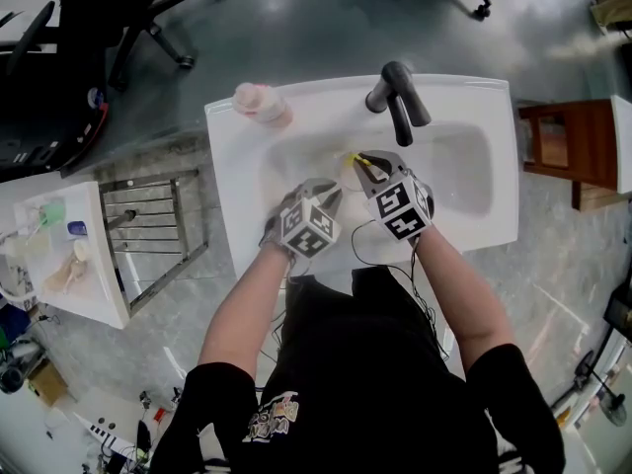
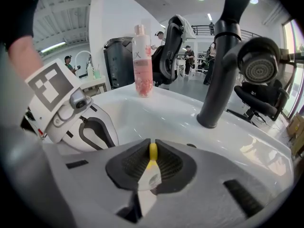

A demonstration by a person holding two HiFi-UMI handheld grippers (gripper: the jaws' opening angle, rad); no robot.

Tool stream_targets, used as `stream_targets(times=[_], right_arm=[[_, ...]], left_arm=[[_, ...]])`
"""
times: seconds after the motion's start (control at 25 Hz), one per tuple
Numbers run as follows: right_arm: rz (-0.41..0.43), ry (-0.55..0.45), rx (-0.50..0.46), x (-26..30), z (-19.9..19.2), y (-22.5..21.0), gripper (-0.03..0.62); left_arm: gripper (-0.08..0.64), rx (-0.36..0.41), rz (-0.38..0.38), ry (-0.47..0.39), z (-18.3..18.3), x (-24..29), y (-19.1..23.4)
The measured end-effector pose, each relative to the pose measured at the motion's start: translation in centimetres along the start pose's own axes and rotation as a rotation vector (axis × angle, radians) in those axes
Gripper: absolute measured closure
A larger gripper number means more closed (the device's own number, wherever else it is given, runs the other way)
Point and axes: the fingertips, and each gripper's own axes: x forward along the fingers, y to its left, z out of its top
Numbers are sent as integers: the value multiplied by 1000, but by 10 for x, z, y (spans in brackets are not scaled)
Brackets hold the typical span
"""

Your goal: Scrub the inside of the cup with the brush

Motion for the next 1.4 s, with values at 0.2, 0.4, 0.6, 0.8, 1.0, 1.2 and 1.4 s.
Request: stream_targets(times=[0.2,0.4,0.6,0.8,1.0,1.2,1.4], right_arm=[[2,72,-95,-3,-6,2,555],[30,143,-156,-8,-16,8,557],[63,208,-145,-12,-27,9,557],[94,251,-142,-17,-33,11,557],[129,281,-130,-21,-36,20,557],[180,272,-58,-21,-33,30,555],[219,193,91,-17,-27,38,555]], left_arm=[[515,-1,4,-4,-1,0,1],[515,-5,4,-5,0,-1,1],[514,-7,6,-5,0,-1,2],[514,-7,9,-4,0,-1,3],[514,-6,8,-5,0,-1,2],[514,-6,8,-3,0,-1,3],[514,-5,6,-7,0,-1,2]])
